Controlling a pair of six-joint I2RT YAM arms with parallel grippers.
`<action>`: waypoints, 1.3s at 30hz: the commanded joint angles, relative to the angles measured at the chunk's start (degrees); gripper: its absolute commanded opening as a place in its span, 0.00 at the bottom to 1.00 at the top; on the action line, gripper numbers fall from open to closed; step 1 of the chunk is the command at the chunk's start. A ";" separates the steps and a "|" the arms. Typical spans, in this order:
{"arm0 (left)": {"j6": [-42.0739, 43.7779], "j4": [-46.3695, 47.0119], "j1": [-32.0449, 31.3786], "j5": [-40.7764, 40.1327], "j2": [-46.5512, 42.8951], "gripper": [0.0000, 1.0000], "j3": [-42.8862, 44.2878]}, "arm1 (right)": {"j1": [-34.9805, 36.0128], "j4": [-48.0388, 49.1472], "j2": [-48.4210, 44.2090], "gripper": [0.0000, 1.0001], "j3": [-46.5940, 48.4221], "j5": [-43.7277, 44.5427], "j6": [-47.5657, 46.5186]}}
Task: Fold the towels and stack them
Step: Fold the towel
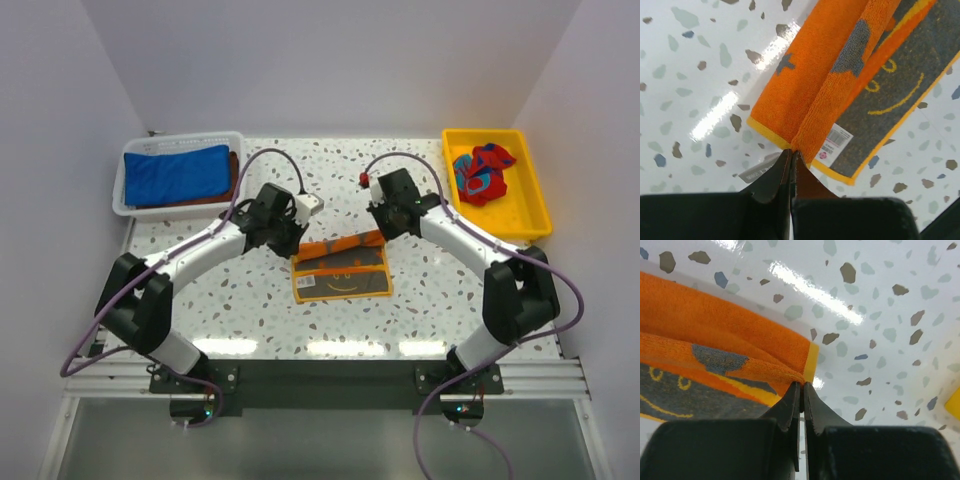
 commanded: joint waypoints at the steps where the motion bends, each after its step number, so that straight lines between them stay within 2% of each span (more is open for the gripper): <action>1: -6.55 2.37 -0.23 -2.72 -5.04 0.00 -3.21 | 0.58 -0.28 -3.71 0.00 -3.46 -0.81 6.12; 12: -10.43 -0.44 -1.54 -1.58 -6.72 0.00 -6.99 | 1.03 -1.25 -8.90 0.00 -11.29 -3.36 9.64; 25: -14.38 1.06 -3.13 -1.49 -9.27 0.00 -10.77 | 1.03 -2.65 -11.54 0.00 -11.38 -4.51 11.31; 34: -16.49 4.48 -4.18 -0.79 -6.55 0.00 -16.22 | 1.11 -1.51 -9.96 0.01 -14.81 -4.77 13.68; 39: -17.19 6.24 -5.50 -0.09 -4.79 0.00 -17.02 | 1.11 -0.90 -8.29 0.06 -15.69 -4.77 14.65</action>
